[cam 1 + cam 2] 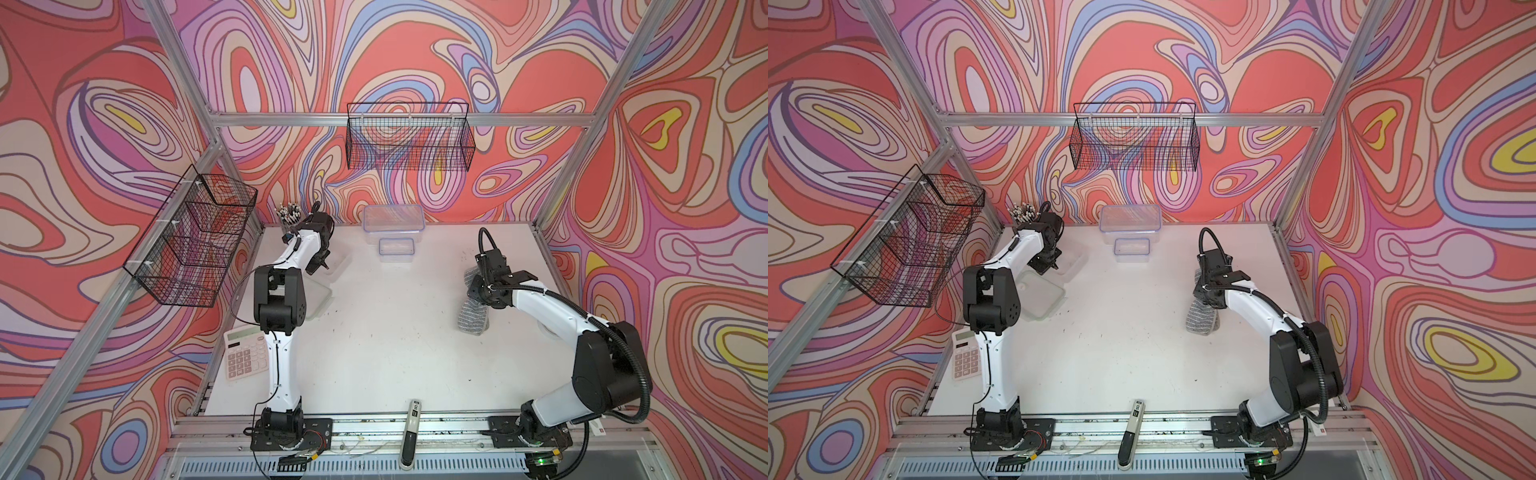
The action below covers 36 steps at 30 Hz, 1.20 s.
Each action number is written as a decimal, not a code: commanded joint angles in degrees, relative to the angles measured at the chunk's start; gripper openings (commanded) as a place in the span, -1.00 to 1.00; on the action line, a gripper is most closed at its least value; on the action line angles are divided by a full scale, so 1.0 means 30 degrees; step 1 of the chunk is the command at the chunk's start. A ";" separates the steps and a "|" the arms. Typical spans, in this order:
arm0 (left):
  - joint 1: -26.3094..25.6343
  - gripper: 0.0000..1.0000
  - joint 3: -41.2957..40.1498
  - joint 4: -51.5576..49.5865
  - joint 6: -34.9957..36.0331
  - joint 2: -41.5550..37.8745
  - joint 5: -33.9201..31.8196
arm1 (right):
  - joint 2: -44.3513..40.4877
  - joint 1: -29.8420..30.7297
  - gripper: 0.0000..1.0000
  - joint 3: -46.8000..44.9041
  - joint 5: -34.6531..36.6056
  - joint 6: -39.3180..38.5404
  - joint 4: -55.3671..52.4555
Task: Wipe the insides of the lunch boxes
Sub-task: Place the lunch box at the center of the board.
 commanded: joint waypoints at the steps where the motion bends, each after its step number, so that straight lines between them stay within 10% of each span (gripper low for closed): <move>1: 0.0296 -1.00 -0.0530 -0.1509 -0.0770 -0.0593 -0.0701 | 0.0542 -0.0313 -1.00 0.0165 0.0021 -0.0052 -0.0569; 9: 0.0361 -1.00 -0.0946 -0.1352 -0.1081 -0.1074 -0.0430 | 0.1086 -0.0561 -0.96 0.0323 0.0169 -0.0118 -0.1066; 24: 0.0394 -0.11 -0.1665 -0.0341 -0.0688 -0.2042 0.0767 | 0.1212 -0.0885 0.76 0.1519 0.1319 -0.0965 -0.2936; 36: 0.0333 0.41 -0.3638 0.1104 0.0407 -0.4002 0.1848 | 0.0027 -0.0885 0.97 0.2300 -0.0298 -0.2076 -0.2423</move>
